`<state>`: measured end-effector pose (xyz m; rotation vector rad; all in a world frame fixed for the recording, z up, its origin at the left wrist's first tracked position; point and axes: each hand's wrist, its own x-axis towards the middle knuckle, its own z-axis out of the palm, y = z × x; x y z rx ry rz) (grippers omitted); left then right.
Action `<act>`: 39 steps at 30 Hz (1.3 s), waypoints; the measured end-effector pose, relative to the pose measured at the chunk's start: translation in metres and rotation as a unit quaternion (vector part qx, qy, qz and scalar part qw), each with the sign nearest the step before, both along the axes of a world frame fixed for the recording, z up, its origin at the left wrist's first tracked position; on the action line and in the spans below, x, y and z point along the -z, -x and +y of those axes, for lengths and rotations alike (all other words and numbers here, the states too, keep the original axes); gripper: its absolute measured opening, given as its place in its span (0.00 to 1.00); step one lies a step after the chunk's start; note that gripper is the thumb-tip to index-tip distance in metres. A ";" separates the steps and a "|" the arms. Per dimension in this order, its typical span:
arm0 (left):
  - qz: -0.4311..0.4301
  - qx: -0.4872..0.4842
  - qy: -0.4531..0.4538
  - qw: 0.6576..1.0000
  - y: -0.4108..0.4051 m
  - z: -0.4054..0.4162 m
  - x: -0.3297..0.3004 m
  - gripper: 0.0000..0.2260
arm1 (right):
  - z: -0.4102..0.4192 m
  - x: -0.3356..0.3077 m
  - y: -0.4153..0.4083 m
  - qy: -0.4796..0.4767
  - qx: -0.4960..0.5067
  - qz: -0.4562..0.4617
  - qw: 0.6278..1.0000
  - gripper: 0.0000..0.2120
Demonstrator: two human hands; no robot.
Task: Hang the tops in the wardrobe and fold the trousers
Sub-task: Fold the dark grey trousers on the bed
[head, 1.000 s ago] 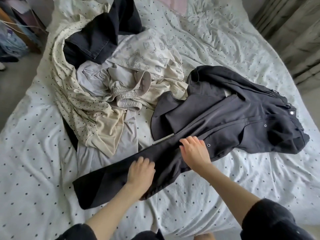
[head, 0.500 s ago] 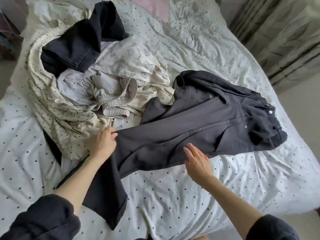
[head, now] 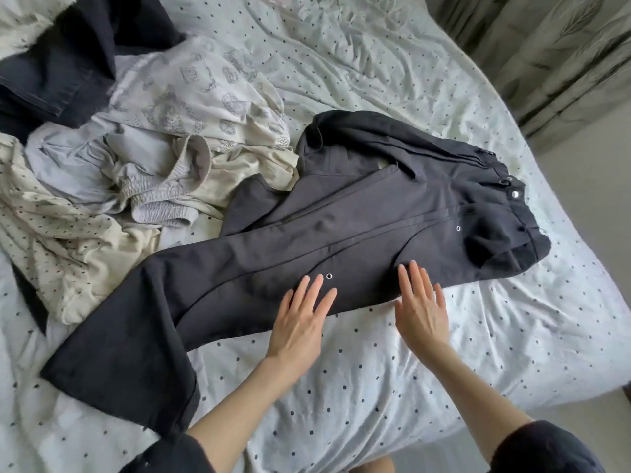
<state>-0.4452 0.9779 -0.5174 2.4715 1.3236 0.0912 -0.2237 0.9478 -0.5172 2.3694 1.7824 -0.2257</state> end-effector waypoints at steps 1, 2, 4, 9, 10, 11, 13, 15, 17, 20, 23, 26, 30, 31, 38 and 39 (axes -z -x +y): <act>0.008 0.014 0.000 1.000 -0.009 0.002 -0.002 0.40 | 0.002 -0.001 -0.011 -0.013 0.005 -0.001 1.000 0.35; 0.014 0.029 -0.011 0.999 -0.027 0.003 -0.002 0.42 | 0.000 0.004 -0.032 -0.012 0.013 0.000 1.000 0.34; 0.027 0.047 -0.007 0.999 -0.059 0.008 0.000 0.44 | -0.002 0.009 -0.070 0.005 0.013 -0.010 1.000 0.33; 0.033 0.057 0.022 0.998 -0.142 0.019 0.004 0.40 | 0.006 0.025 -0.176 0.005 -0.056 -0.056 0.997 0.38; 0.051 0.066 0.012 0.996 -0.161 0.019 0.005 0.39 | 0.007 0.029 -0.196 0.006 -0.082 -0.060 0.995 0.40; 0.078 0.070 0.005 0.994 -0.177 0.019 0.008 0.39 | 0.008 0.034 -0.214 0.000 -0.107 -0.065 0.992 0.42; 0.133 0.056 -0.010 0.990 -0.202 0.018 0.017 0.41 | 0.010 0.044 -0.240 -0.016 -0.142 -0.060 0.988 0.43; 0.165 0.028 -0.023 0.986 -0.215 0.019 0.026 0.41 | 0.014 0.052 -0.256 -0.030 -0.169 -0.053 0.984 0.42; 0.170 0.012 -0.049 0.984 -0.228 0.022 0.031 0.41 | 0.021 0.059 -0.275 -0.048 -0.197 -0.051 0.978 0.35; 0.173 -0.005 -0.055 0.983 -0.233 0.019 0.033 0.44 | 0.030 0.062 -0.291 -0.079 -0.223 -0.036 0.971 0.27; 0.187 -0.028 -0.004 0.982 -0.236 0.006 0.029 0.50 | 0.018 0.059 -0.301 -0.094 -0.253 -0.029 0.963 0.28; 0.200 -0.011 0.061 0.978 -0.243 -0.012 0.019 0.48 | -0.007 0.052 -0.307 -0.086 -0.257 -0.020 0.962 0.31; 0.230 0.045 0.175 0.956 -0.261 -0.046 -0.002 0.44 | -0.057 0.034 -0.318 -0.061 -0.252 -0.011 0.966 0.26; 0.245 0.067 0.203 0.946 -0.264 -0.057 -0.007 0.43 | -0.074 0.031 -0.320 -0.033 -0.250 -0.006 0.968 0.27; 0.274 0.198 0.320 0.885 -0.282 -0.083 -0.019 0.24 | -0.139 0.008 -0.339 0.142 -0.205 0.001 0.968 0.38; 0.249 0.193 0.304 0.899 -0.282 -0.077 -0.021 0.23 | -0.133 -0.001 -0.334 0.161 -0.218 -0.016 0.962 0.38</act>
